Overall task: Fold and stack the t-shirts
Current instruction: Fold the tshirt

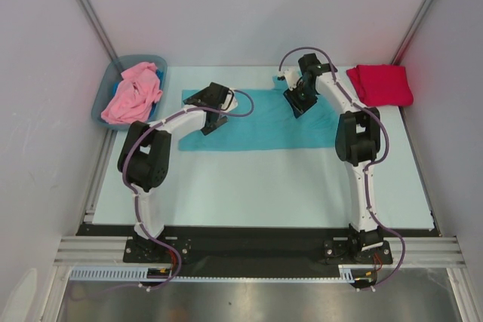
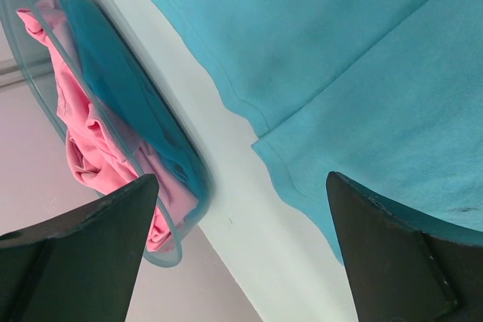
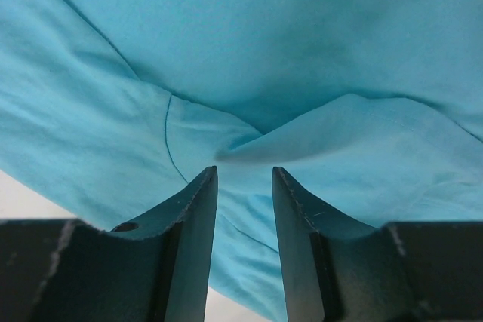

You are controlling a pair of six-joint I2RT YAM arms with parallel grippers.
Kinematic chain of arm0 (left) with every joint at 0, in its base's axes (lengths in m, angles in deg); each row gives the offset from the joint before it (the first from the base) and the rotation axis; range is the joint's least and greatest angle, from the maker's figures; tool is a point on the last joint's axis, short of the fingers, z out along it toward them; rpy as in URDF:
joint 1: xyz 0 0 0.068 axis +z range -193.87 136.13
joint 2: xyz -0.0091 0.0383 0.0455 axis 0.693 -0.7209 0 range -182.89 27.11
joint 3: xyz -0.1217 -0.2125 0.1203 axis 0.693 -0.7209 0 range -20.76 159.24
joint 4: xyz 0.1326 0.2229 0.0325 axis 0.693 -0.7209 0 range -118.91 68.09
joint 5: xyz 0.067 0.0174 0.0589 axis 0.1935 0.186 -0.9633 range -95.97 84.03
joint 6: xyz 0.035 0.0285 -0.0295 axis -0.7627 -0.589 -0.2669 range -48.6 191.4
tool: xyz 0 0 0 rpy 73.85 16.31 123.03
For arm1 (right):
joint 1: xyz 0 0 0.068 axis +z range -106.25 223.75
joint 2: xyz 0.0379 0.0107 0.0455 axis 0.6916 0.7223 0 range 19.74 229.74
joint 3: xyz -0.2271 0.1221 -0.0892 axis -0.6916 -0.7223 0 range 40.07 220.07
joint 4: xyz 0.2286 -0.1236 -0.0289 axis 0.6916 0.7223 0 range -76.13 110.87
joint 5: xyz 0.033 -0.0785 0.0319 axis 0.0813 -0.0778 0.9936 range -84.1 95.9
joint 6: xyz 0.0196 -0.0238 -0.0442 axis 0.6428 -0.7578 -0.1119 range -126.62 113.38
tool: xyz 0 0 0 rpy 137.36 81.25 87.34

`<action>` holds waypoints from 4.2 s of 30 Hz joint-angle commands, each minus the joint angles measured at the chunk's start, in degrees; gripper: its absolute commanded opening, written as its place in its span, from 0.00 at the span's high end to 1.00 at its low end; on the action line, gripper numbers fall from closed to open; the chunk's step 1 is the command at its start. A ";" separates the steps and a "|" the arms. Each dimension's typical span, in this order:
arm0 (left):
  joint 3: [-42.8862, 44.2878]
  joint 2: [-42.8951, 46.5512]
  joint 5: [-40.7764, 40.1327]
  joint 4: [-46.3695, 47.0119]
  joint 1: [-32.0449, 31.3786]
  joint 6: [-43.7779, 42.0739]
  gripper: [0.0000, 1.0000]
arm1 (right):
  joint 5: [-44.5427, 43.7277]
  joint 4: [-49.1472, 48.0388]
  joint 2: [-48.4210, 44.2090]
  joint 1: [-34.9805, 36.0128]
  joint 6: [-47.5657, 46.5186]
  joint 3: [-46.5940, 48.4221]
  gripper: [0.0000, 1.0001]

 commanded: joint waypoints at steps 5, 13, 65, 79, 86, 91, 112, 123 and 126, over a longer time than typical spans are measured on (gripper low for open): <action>-1.09 2.69 -0.97 2.22 -0.39 -0.31 0.00 | -0.45 -2.23 1.42 0.09 0.61 -0.08 0.59; -1.36 1.55 -1.49 2.75 -0.47 -0.48 0.00 | 0.07 -3.46 2.84 0.09 1.14 0.45 0.69; -2.24 2.42 -3.34 4.77 -1.62 -2.50 0.00 | -1.07 17.01 -1.99 0.26 -9.14 8.00 0.66; -1.54 1.46 -3.43 4.86 -1.62 -2.42 0.00 | -3.00 9.55 2.83 1.23 -5.28 8.88 0.62; -1.45 1.28 -3.60 4.86 -1.62 -2.42 0.01 | -3.88 7.61 4.94 1.85 -5.18 9.06 0.62; -1.36 1.11 -3.60 4.86 -1.62 -2.51 0.00 | -4.06 7.43 4.51 1.93 -5.27 8.71 0.64; -0.84 0.75 -3.52 4.94 -1.62 -2.42 0.00 | -6.70 7.08 -2.08 1.76 -6.42 2.03 1.00; -1.01 0.75 -3.78 4.94 -1.62 -2.68 0.00 | -8.27 7.95 -4.11 1.67 -7.03 2.20 1.00; -1.27 0.84 -3.87 5.21 -1.62 -2.94 0.00 | -8.80 9.62 -5.33 1.41 -7.73 1.07 1.00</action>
